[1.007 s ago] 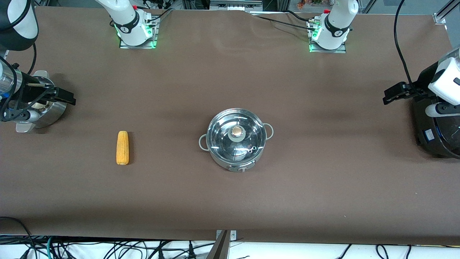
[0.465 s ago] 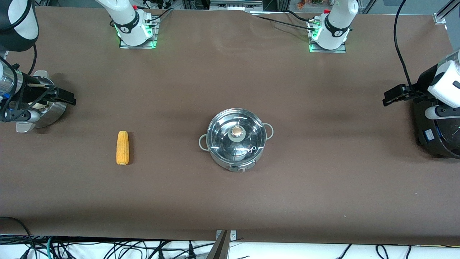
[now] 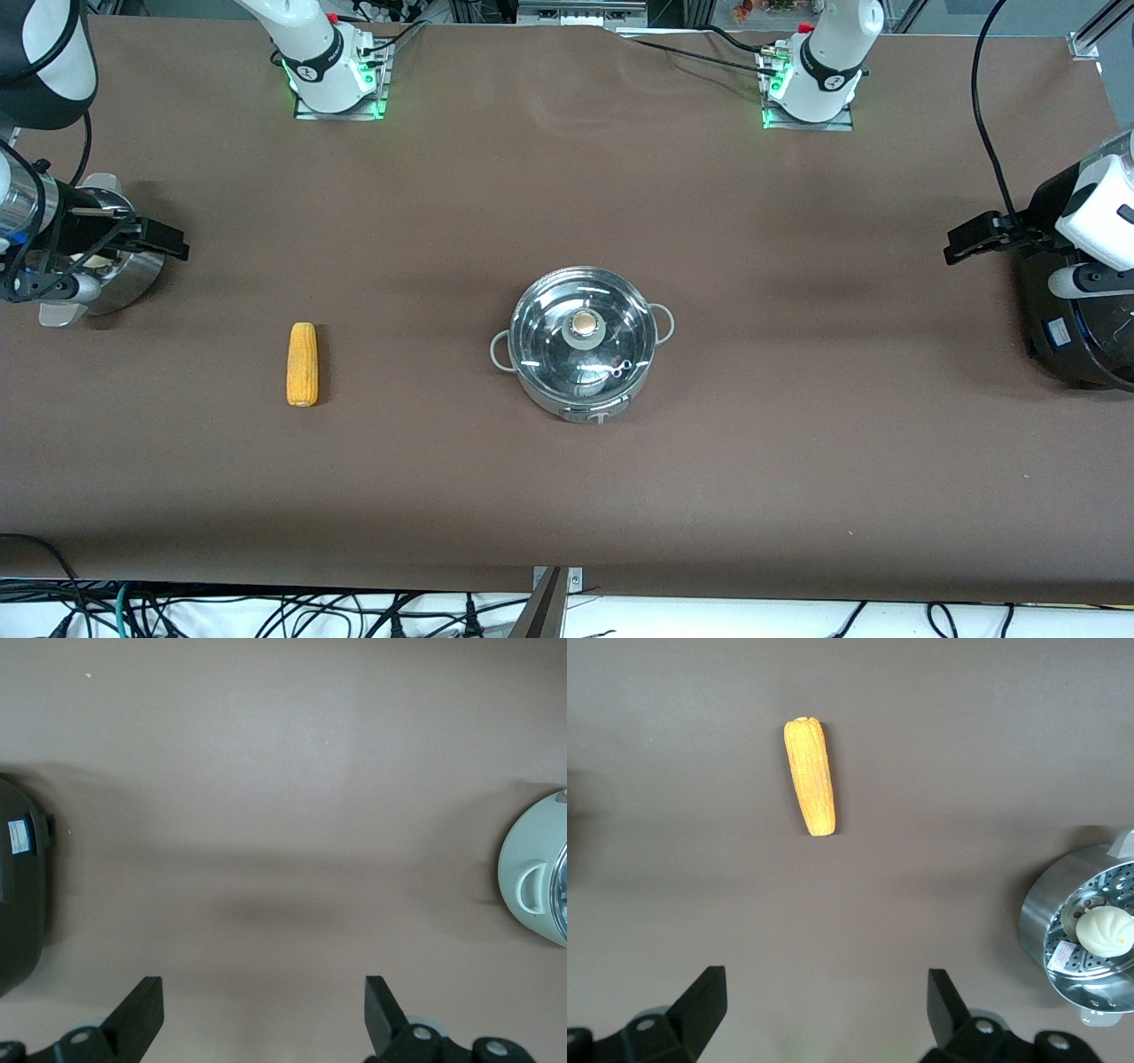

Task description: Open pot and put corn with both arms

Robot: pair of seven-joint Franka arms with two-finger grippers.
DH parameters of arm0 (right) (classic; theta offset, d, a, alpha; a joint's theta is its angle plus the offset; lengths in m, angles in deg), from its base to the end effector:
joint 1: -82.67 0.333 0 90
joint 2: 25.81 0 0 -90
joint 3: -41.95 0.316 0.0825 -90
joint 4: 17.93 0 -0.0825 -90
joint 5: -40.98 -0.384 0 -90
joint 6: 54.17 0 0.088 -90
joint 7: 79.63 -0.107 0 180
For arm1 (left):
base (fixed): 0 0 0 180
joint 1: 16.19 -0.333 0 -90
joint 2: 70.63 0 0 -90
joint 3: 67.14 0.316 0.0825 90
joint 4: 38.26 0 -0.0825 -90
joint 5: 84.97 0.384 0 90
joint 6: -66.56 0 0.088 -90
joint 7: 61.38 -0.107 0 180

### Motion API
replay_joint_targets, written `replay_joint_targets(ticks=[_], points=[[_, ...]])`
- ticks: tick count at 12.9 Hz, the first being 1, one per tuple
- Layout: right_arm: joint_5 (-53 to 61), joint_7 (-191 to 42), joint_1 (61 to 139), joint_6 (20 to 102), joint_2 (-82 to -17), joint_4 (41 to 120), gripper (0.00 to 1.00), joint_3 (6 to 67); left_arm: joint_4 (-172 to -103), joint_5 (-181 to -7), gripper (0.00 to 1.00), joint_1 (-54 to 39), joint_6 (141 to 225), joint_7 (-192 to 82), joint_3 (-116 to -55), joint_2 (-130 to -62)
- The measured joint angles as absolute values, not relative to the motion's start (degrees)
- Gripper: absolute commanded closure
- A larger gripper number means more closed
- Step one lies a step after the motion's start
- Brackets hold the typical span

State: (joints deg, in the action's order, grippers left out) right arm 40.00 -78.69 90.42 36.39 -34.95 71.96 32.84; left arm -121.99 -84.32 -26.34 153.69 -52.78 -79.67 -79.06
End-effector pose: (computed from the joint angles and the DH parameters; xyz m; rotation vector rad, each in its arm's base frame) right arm 0.5947 -0.0060 0.5354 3.1280 -0.0134 -0.2287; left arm 0.5921 -0.0138 0.5890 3.1216 0.1712 -0.1343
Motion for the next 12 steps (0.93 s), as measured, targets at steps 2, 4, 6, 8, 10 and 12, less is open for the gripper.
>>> replay_joint_targets(ticks=[2, 4, 6, 8, 10, 12], points=[[40.0, -78.7, 90.4, 36.4, -35.1, 72.0, 0.00, 32.8, -122.0, -84.3, 0.00, -26.3, 153.7, -52.8, -79.7, -79.3], [40.0, -78.7, 90.4, 36.4, -35.1, 71.9, 0.00, 32.8, -122.3, -84.3, 0.00, -26.0, 153.6, -52.8, -79.8, -81.5], [40.0, -78.6, 90.4, 36.4, -35.1, 71.9, 0.00, 32.8, -122.2, -84.3, 0.00, -26.1, 153.7, -53.3, -79.9, -84.6], [40.0, -78.6, 90.4, 36.4, -35.2, 71.9, 0.00, 32.8, -121.9, -84.7, 0.00, -26.1, 153.7, -53.6, -79.9, -85.4], [40.0, -78.6, 90.4, 36.4, -35.2, 71.9, 0.00, 32.8, -121.1, -85.4, 0.00, -26.1, 153.7, -52.9, -81.0, -84.8], [40.0, -78.6, 90.4, 36.4, -35.2, 71.9, 0.00, 32.8, -120.6, -85.5, 0.00, -26.0, 153.7, -49.0, -83.8, -83.5]])
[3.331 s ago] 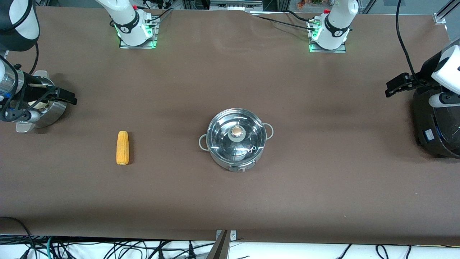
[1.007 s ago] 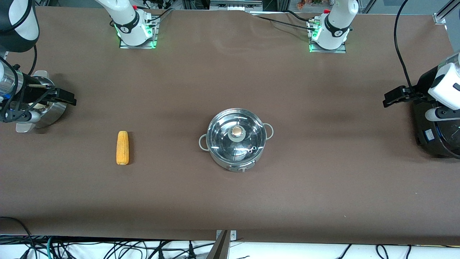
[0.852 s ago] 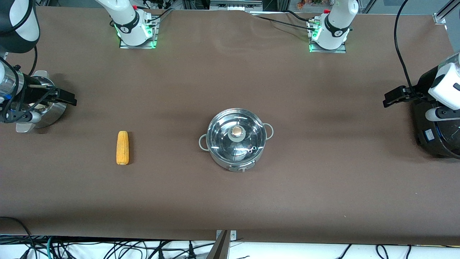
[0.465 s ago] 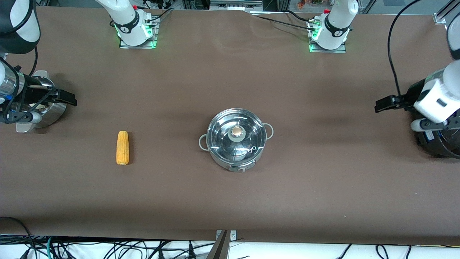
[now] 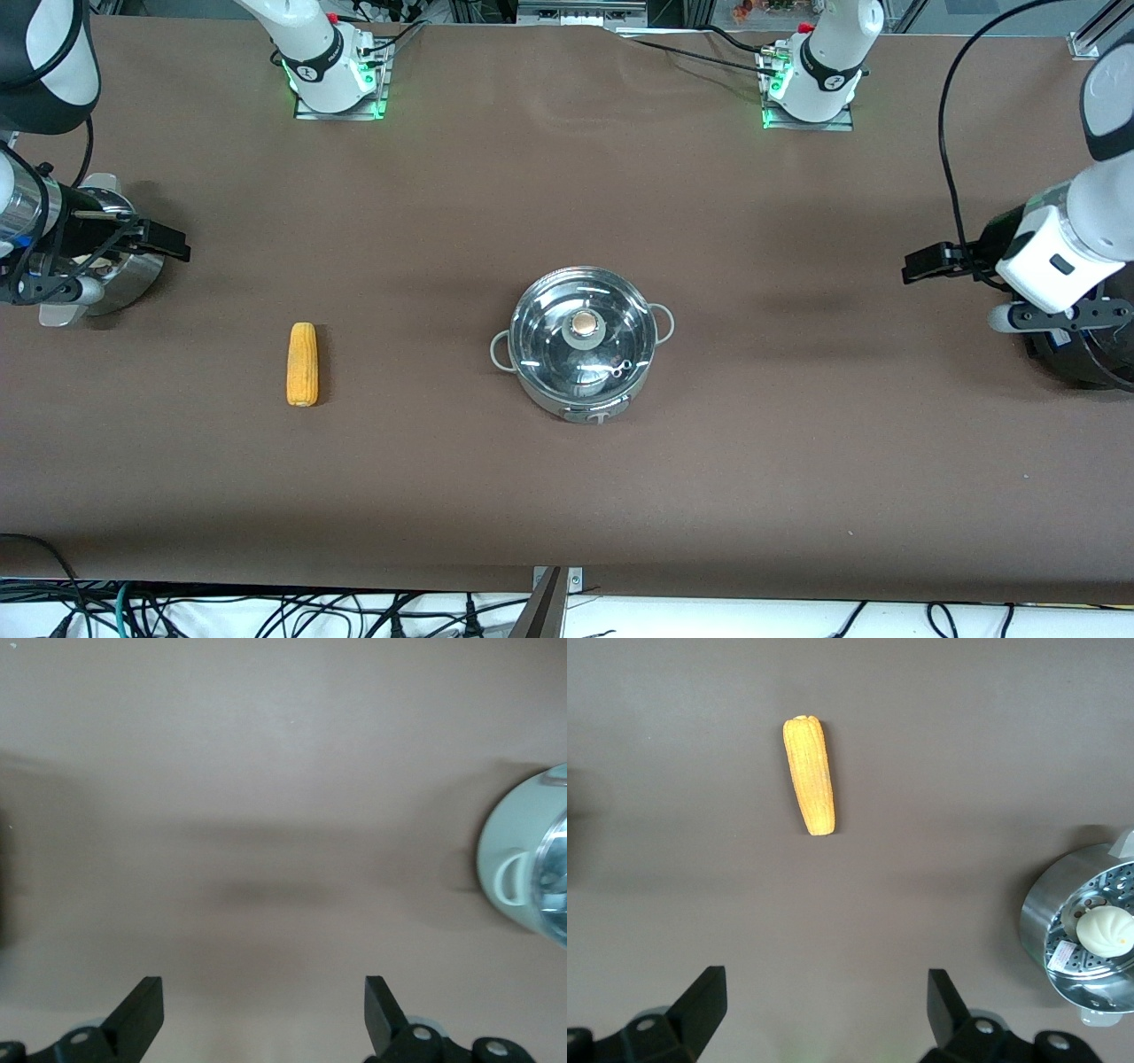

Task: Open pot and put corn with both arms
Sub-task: 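Reach the left gripper to the lid knob while the right gripper reaches the corn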

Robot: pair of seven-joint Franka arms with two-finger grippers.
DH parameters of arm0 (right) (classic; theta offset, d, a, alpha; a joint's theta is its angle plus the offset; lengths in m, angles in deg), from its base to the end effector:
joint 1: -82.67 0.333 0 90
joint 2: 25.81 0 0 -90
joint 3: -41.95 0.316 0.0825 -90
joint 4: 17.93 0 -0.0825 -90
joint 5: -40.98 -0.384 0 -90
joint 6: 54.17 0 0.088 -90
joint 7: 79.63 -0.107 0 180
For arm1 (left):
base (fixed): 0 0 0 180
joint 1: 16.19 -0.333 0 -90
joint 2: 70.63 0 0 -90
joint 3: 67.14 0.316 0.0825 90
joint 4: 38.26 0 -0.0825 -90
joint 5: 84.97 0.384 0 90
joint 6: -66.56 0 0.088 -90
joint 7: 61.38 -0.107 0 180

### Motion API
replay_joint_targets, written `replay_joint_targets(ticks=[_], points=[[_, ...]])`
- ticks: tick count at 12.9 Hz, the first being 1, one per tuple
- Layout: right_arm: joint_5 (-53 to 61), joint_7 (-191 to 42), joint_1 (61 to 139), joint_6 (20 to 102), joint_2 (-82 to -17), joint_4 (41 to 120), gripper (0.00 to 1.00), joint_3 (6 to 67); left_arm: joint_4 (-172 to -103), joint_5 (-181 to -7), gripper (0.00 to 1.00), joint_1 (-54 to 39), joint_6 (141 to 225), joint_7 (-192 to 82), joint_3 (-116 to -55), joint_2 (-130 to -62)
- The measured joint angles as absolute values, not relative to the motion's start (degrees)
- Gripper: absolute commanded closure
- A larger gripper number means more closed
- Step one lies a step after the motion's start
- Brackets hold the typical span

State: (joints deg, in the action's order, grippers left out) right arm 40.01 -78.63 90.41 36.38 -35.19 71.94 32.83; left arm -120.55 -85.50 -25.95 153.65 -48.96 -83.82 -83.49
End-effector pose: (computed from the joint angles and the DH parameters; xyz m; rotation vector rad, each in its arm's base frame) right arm 0.5956 -0.0061 0.5331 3.1268 -0.0124 -0.2348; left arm 0.6083 -0.0561 0.5573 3.0797 0.1523 -0.2189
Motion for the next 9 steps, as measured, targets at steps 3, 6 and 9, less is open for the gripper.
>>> replay_joint_targets(ticks=[3, 6, 9], points=[[40.0, -78.6, 90.4, 36.4, -35.2, 71.9, 0.00, 32.8, -120.4, -86.2, 0.00, -25.7, 153.6, -42.1, -89.4, -82.1], [40.0, -78.6, 90.4, 36.4, -35.2, 71.9, 0.00, 32.8, -119.9, -87.0, 0.00, -24.1, 154.5, -32.8, -94.4, -82.1], [40.0, -78.6, 90.4, 36.4, -35.2, 71.9, 0.00, 32.8, -119.9, -87.0, 0.00, -18.4, 158.4, -23.0, -95.0, -83.6]])
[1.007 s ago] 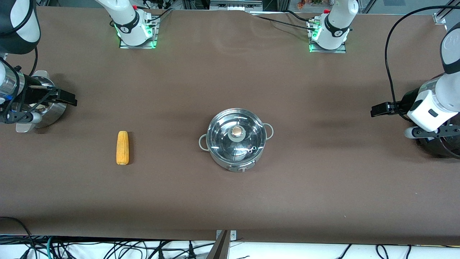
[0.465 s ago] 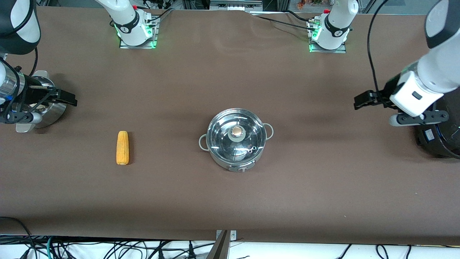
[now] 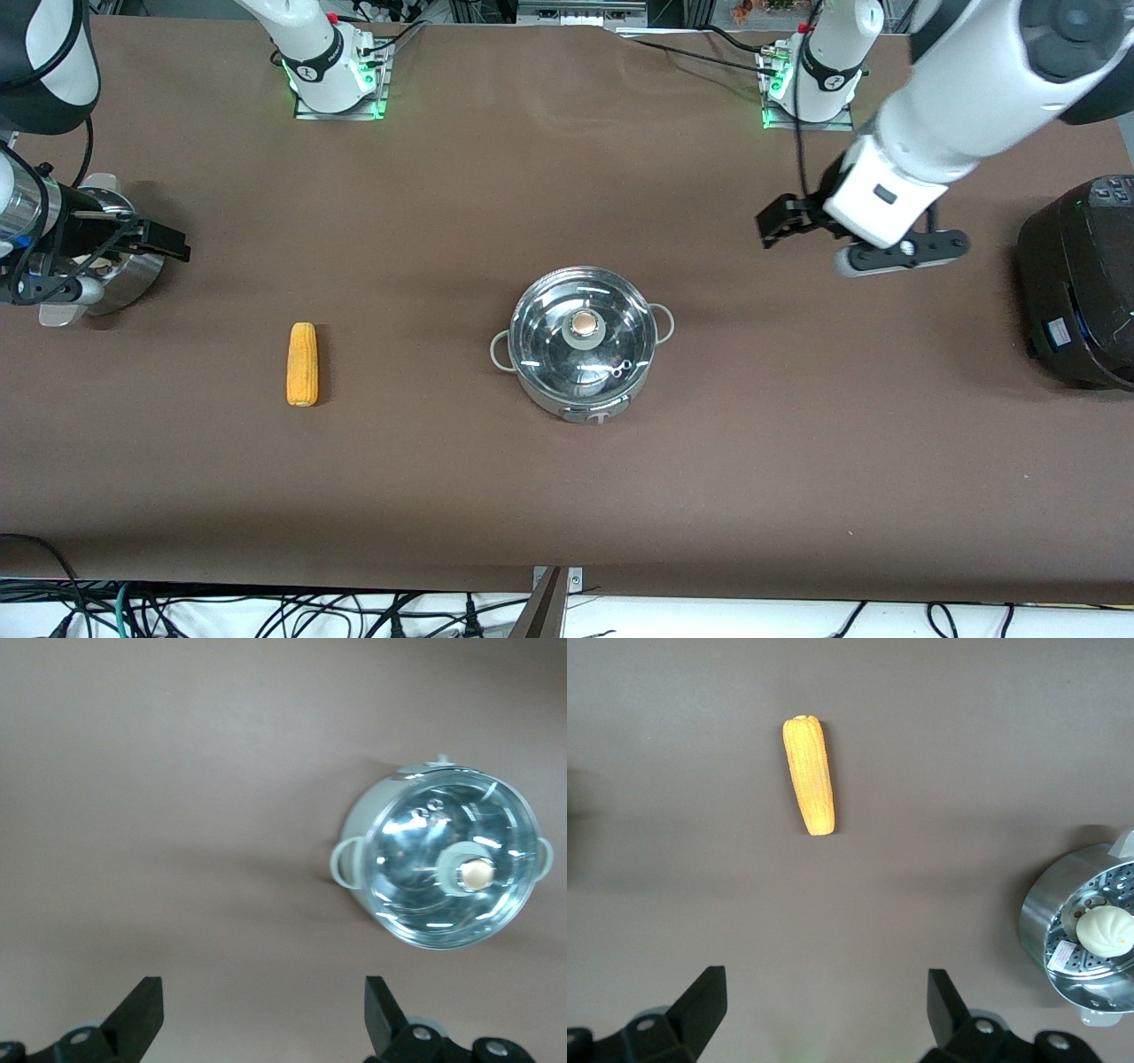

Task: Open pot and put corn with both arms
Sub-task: 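Reach the left gripper to the lid knob while the right gripper reaches the corn, then grasp the lid knob with the left gripper while the right gripper grasps the corn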

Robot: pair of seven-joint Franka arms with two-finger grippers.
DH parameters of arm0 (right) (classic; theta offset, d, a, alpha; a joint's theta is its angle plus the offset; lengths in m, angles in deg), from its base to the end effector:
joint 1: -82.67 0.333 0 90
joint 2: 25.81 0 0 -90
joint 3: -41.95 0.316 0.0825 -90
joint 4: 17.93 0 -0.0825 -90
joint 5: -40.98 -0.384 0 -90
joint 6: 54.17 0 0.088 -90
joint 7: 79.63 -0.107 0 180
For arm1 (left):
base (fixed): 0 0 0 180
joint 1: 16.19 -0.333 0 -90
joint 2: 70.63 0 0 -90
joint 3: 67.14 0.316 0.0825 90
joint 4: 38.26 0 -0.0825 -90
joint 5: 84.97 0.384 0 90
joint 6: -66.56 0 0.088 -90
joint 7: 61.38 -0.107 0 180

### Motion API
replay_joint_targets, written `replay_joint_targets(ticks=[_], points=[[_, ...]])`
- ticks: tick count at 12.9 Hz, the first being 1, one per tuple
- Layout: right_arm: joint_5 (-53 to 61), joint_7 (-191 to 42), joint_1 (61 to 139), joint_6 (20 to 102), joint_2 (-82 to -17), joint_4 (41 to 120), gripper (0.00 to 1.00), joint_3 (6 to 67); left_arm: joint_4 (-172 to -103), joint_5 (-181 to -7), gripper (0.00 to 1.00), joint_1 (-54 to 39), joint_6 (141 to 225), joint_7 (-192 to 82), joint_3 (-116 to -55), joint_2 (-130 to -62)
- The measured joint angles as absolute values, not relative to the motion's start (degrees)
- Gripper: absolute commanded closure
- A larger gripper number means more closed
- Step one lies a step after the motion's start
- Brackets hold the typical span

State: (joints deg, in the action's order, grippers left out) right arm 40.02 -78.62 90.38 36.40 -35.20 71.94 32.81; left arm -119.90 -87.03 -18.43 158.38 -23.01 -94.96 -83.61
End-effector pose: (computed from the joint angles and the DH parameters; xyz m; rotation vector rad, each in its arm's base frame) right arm 0.5956 -0.0067 0.5330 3.1267 -0.0134 -0.2345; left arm 0.5690 -0.2407 0.5774 3.0099 0.3540 -0.1427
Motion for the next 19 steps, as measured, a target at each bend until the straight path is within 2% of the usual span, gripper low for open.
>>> replay_joint_targets(ticks=[6, 11, 14, 19], points=[[40.1, -78.4, 90.0, 38.1, -37.0, 71.9, 0.00, 32.6, -119.5, -82.9, 0.00, -7.2, 166.7, -8.8, -94.9, -91.4], [40.1, -77.8, 89.5, 44.2, -42.5, 72.0, 0.00, 32.5, -110.9, -79.3, 0.00, -0.6, 170.0, -6.4, -92.7, -104.0], [40.1, -77.2, 89.6, 49.6, -46.2, 72.9, 0.00, 32.6, -107.5, -79.0, 0.00, 3.6, 173.5, -3.3, -90.9, -109.2], [40.0, -76.8, 89.9, 65.8, -51.0, 81.1, 0.00, 33.9, -106.8, -78.9, 0.00, 17.5, 179.8, -1.4, -79.1, -113.5]])
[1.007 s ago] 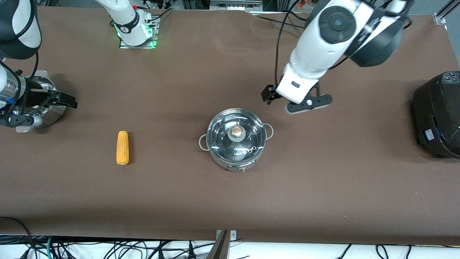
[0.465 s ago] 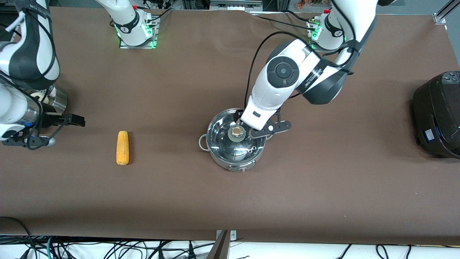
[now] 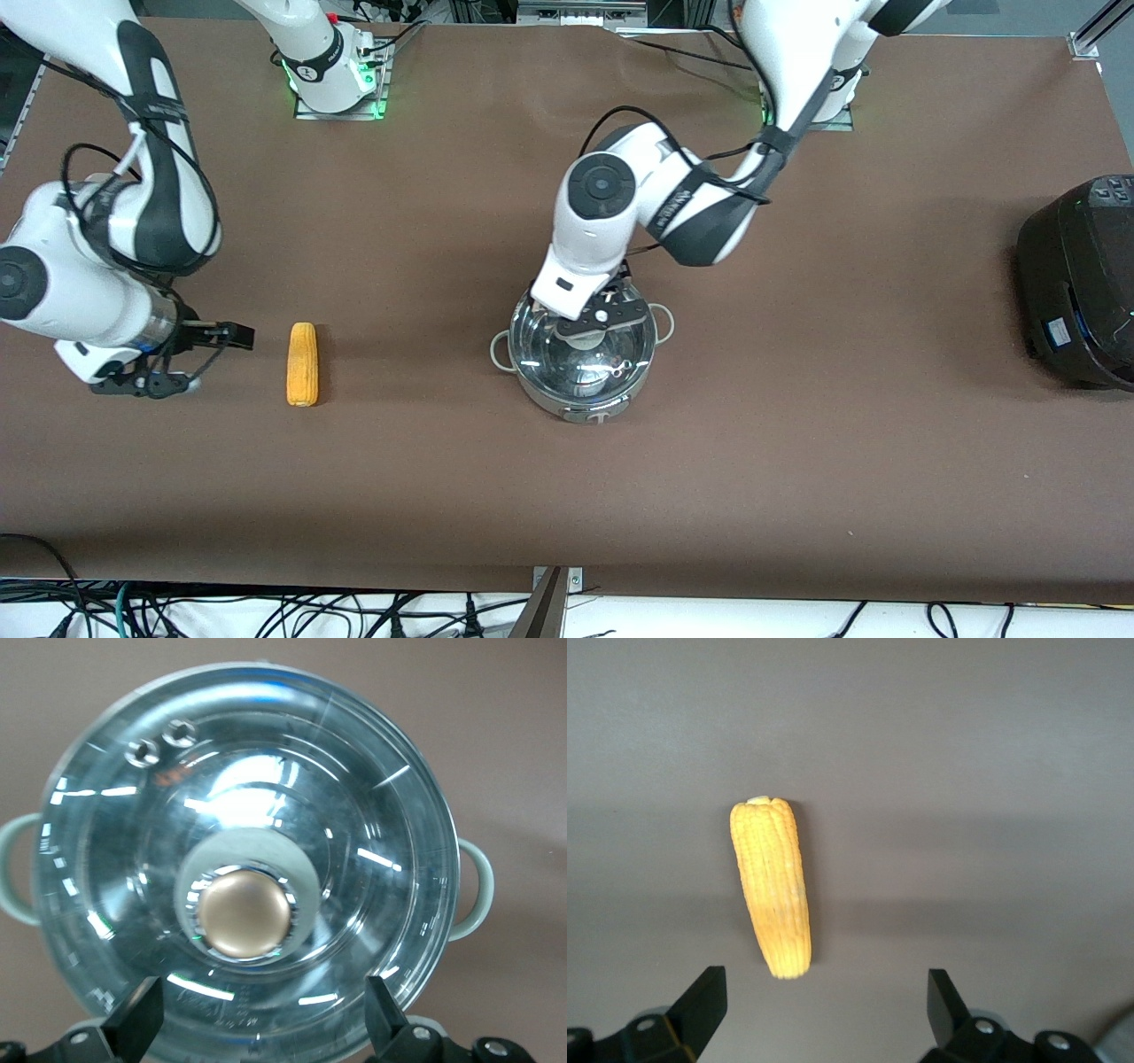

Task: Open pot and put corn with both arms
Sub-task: 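Grasp the lid knob with the left gripper while the right gripper grasps the corn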

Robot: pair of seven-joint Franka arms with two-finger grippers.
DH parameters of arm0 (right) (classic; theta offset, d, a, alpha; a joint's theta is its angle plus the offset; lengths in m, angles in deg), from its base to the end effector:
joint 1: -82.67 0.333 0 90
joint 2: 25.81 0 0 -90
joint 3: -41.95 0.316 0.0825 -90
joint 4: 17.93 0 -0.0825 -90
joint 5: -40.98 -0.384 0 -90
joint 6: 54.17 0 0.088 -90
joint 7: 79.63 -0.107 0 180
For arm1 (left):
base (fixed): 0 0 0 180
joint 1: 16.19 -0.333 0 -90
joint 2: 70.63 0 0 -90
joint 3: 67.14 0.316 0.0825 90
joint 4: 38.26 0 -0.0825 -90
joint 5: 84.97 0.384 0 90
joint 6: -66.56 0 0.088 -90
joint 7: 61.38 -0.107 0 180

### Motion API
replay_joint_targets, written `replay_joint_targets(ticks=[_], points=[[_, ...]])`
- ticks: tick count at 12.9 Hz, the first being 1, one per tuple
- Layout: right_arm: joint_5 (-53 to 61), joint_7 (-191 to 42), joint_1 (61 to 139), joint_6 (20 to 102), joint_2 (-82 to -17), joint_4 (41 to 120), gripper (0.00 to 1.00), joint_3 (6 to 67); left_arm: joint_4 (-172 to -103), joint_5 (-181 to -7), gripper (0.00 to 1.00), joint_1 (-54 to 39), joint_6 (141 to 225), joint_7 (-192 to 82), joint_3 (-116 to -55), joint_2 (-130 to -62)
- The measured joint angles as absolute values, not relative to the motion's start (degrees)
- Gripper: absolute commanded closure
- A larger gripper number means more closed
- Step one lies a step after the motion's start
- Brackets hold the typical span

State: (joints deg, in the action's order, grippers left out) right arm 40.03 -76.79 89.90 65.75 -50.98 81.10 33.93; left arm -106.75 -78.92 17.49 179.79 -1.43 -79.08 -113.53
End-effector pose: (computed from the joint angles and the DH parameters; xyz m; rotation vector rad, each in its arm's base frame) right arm 0.6528 -0.0001 0.3255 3.0956 0.0589 -0.1111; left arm 0.5625 -0.5030 0.3484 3.0512 0.4119 -0.0080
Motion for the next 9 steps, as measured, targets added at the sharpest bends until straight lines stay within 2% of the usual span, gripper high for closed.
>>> replay_joint_targets(ticks=[7, 9], points=[[40.0, -76.8, 90.3, 72.8, -54.4, 83.7, 0.00, 36.8, -105.7, -78.9, 0.00, 18.9, 180.3, -7.7, -74.4, -114.1], [40.0, -76.8, 90.3, 74.5, -55.7, 83.8, 0.00, 36.9, -105.7, -78.9, 0.10, 18.9, 180.3, -8.1, -74.2, -114.1]])
